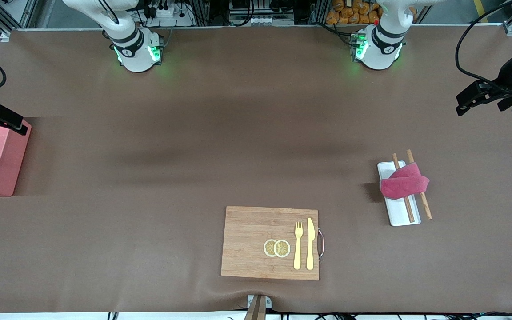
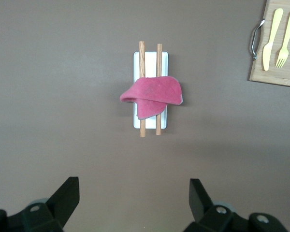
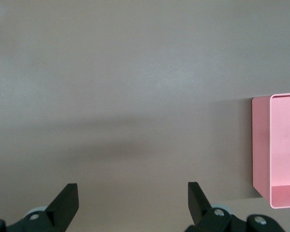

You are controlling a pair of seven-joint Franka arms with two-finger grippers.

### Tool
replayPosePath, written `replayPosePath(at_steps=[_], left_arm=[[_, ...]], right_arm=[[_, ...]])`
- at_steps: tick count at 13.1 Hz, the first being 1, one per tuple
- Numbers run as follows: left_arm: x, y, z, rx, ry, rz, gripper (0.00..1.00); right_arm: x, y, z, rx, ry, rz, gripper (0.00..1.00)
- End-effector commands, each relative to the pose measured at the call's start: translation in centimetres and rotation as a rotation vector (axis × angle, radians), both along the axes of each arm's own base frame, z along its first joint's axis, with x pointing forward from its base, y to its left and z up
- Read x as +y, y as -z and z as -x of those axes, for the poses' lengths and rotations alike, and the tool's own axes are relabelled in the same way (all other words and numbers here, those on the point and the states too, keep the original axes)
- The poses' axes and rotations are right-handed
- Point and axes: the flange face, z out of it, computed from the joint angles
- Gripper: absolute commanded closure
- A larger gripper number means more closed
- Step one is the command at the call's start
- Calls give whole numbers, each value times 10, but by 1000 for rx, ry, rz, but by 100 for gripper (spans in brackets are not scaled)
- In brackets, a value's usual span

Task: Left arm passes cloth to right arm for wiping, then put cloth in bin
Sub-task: 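Move the left gripper toward the pink cloth on the white tray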

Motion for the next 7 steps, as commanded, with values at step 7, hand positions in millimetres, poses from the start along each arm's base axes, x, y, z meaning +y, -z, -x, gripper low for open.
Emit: replayPosePath(at_steps=[7], left_arm=[[5, 1, -6, 28, 7, 19, 0]], right_arm=[[5, -21, -1, -55, -14, 3, 0]])
